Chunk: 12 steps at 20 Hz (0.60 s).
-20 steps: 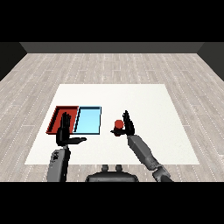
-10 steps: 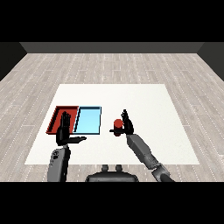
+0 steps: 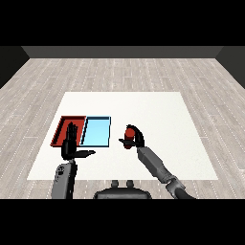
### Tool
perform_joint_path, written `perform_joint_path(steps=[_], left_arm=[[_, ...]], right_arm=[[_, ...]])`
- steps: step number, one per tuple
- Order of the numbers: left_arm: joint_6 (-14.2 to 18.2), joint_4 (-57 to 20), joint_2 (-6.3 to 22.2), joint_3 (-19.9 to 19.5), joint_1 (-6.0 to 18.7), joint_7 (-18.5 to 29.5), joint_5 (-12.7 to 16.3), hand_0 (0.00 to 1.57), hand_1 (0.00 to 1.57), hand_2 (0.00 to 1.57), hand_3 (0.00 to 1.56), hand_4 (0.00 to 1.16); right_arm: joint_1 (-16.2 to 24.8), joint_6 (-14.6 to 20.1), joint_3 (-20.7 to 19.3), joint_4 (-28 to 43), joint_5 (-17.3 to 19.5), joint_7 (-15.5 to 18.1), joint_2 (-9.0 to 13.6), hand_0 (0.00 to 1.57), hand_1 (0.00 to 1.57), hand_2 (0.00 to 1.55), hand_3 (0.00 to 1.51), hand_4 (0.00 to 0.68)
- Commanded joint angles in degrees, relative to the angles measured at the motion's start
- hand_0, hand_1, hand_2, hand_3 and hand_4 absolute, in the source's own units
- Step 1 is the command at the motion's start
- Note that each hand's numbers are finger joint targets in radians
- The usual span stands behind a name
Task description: Pick the red can and put it in the red box
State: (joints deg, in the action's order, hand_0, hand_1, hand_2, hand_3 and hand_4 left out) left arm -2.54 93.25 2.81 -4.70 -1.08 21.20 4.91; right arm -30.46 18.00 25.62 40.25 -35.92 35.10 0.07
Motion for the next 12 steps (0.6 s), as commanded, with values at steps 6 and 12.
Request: perform_joint_path(steps=[6,12], left_arm=[[0.98,0.86,-0.96,1.83,-1.61,0.25,-1.95,0.00,0.00,0.00,0.00,0.00],[0.06,0.69,-0.20,1.11,-0.91,-0.49,-0.94,0.00,0.00,0.00,0.00,0.00]], right_arm=[[-3.77,1.98,2.42,-7.50,0.67,4.30,-0.05,1.48,1.48,1.46,1.43,0.664],[2.31,6.37,-0.57,7.94,10.43,-3.16,0.23,1.47,1.47,1.46,1.42,0.652]])
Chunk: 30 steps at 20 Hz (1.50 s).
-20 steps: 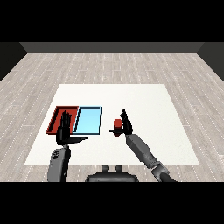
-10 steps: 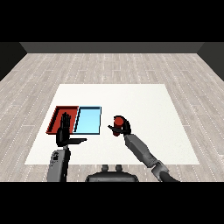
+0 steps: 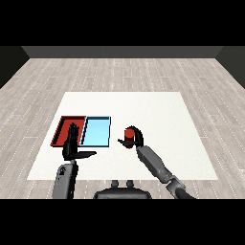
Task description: Pick the red can and put it in the red box
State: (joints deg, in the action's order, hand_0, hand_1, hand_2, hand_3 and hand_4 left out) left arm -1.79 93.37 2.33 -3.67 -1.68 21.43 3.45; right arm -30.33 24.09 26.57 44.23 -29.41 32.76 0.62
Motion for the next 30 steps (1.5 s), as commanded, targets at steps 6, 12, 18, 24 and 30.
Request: perform_joint_path(steps=[6,12,18,24,30], left_arm=[[0.50,-1.38,-1.13,3.08,2.03,-2.31,-2.13,0.00,0.00,0.00,0.00,0.00],[0.34,-3.03,-1.92,6.18,3.33,-3.96,-3.88,0.00,0.00,0.00,0.00,0.00],[3.77,-3.74,-2.32,12.33,6.51,-6.83,-2.52,0.00,0.00,0.00,0.00,0.00],[5.16,-8.84,-2.33,14.17,12.64,-7.99,0.13,0.00,0.00,0.00,0.00,0.00],[15.01,-4.49,-2.33,27.29,12.63,-11.78,0.85,0.00,0.00,0.00,0.00,0.00]], right_arm=[[3.35,2.98,-1.73,11.81,6.70,-3.58,-0.60,1.43,1.43,1.44,1.40,0.656],[5.00,3.82,-1.84,20.21,10.99,-8.10,0.04,1.44,1.44,1.45,1.41,0.649],[3.07,3.16,-2.78,19.19,8.81,-6.65,-0.59,1.43,1.43,1.44,1.42,0.649],[6.01,-2.82,-7.25,24.89,12.76,-10.38,1.70,1.42,1.42,1.44,1.42,0.662],[4.34,-6.05,-10.12,25.63,14.14,-12.56,2.11,1.41,1.41,1.42,1.41,0.640]])
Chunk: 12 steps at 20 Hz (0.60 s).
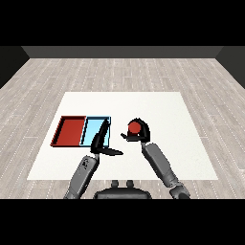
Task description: Pick the red can and put it in the red box
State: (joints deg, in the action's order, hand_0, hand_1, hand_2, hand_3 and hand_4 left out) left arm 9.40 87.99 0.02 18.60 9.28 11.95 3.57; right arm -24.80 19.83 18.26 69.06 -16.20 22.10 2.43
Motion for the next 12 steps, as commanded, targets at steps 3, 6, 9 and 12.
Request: perform_joint_path(steps=[3,6,9,12], left_arm=[[0.67,2.63,-0.02,2.28,-0.36,-3.11,0.69,0.00,0.00,0.00,0.00,0.00],[7.55,-5.03,-0.02,7.68,6.91,-2.41,3.23,0.00,0.00,0.00,0.00,0.00],[8.06,-11.83,-0.02,6.92,9.15,3.40,3.86,0.00,0.00,0.00,0.00,0.00],[5.52,-13.27,-0.02,5.99,9.38,4.22,5.38,0.00,0.00,0.00,0.00,0.00]], right_arm=[[1.17,-2.52,-0.21,4.33,3.12,-1.79,-0.81,1.39,1.39,1.40,1.39,0.636],[0.91,-0.93,0.92,4.65,2.10,-0.88,-2.38,1.38,1.38,1.41,1.40,0.625],[0.97,-3.02,0.80,5.69,3.88,-3.27,-2.39,1.39,1.39,1.41,1.40,0.615],[1.04,-0.30,4.65,4.47,2.07,-1.79,-2.42,1.41,1.41,1.43,1.41,0.618]])
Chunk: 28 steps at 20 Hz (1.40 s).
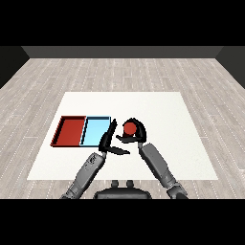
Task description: Pick the red can and put it in the red box
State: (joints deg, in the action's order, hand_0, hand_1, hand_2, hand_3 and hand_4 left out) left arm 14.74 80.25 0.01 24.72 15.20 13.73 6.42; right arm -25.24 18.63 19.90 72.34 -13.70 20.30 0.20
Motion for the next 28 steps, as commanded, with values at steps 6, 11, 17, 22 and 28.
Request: perform_joint_path(steps=[6,11,17,22,28], left_arm=[[6.31,-8.68,0.00,3.83,7.65,-0.36,3.73,0.00,0.00,0.00,0.00,0.00],[2.84,-3.26,-0.01,1.77,5.01,-3.55,0.98,0.00,0.00,0.00,0.00,0.00],[1.20,-10.41,0.00,1.25,8.26,1.73,2.95,0.00,0.00,0.00,0.00,0.00],[9.90,-5.87,0.04,5.96,11.83,-5.41,3.66,0.00,0.00,0.00,0.00,0.00],[16.95,-14.01,0.08,10.32,12.89,-0.19,6.56,1.30,1.30,1.32,1.25,0.86]], right_arm=[[3.93,2.15,5.20,5.84,0.07,0.99,-0.20,1.43,1.43,1.44,1.40,0.615],[0.35,6.93,9.36,6.19,-0.52,-2.19,-0.20,1.45,1.45,1.42,1.38,0.615],[2.57,7.78,13.03,8.39,-2.33,-0.94,-0.20,1.45,1.45,1.43,1.39,0.594],[-4.55,7.83,11.13,0.05,-7.27,3.27,-0.18,1.46,1.46,1.45,1.40,0.523],[-3.03,7.96,12.55,3.18,-7.32,2.76,-0.15,1.51,1.51,1.46,1.40,0.528]])
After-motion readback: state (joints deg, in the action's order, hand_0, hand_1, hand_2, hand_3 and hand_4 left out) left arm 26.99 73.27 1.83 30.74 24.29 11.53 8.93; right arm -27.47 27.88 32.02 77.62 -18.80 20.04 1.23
